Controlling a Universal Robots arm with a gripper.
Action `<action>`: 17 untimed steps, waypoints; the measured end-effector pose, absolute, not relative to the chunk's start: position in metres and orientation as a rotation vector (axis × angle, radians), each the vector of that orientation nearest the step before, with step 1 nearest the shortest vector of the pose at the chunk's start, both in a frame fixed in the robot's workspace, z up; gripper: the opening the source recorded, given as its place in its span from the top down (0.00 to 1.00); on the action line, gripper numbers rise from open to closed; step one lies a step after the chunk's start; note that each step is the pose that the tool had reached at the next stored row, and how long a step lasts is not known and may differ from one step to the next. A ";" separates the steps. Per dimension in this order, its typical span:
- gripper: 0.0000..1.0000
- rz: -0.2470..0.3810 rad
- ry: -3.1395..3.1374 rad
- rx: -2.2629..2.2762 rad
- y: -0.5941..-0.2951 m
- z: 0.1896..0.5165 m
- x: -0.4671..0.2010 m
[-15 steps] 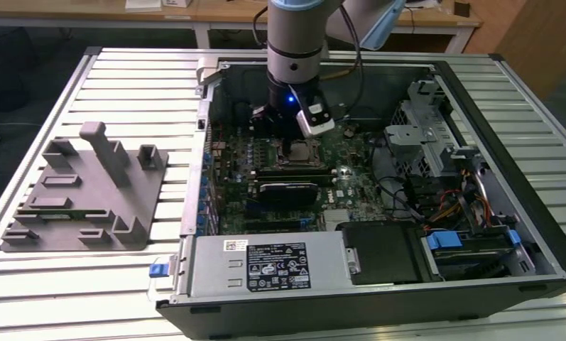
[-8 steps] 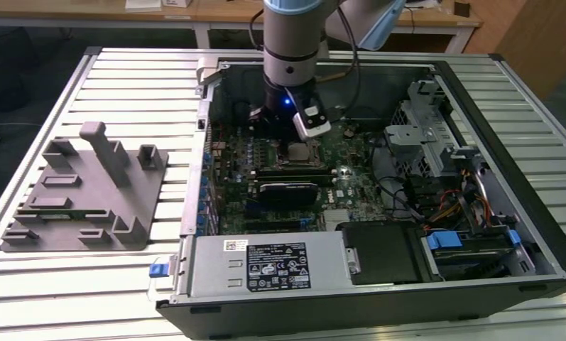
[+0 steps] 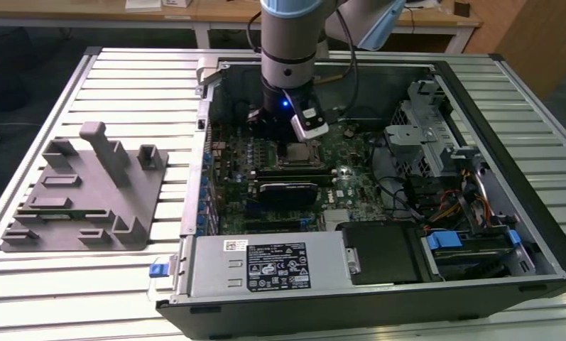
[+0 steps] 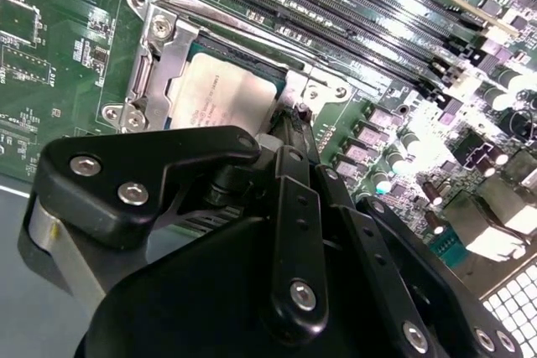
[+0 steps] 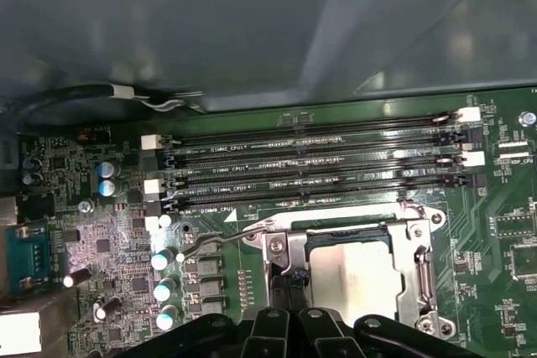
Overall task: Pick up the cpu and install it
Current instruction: 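Close the cpu cover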
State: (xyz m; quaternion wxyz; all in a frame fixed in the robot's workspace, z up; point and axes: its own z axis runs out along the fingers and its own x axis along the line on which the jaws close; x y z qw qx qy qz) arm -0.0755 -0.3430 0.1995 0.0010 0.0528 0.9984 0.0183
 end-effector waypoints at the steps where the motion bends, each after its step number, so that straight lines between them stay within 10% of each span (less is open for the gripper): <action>1: 0.89 0.058 3.135 0.165 -0.343 0.199 -0.076; 17: 0.89 0.057 3.135 0.162 -0.343 0.197 -0.076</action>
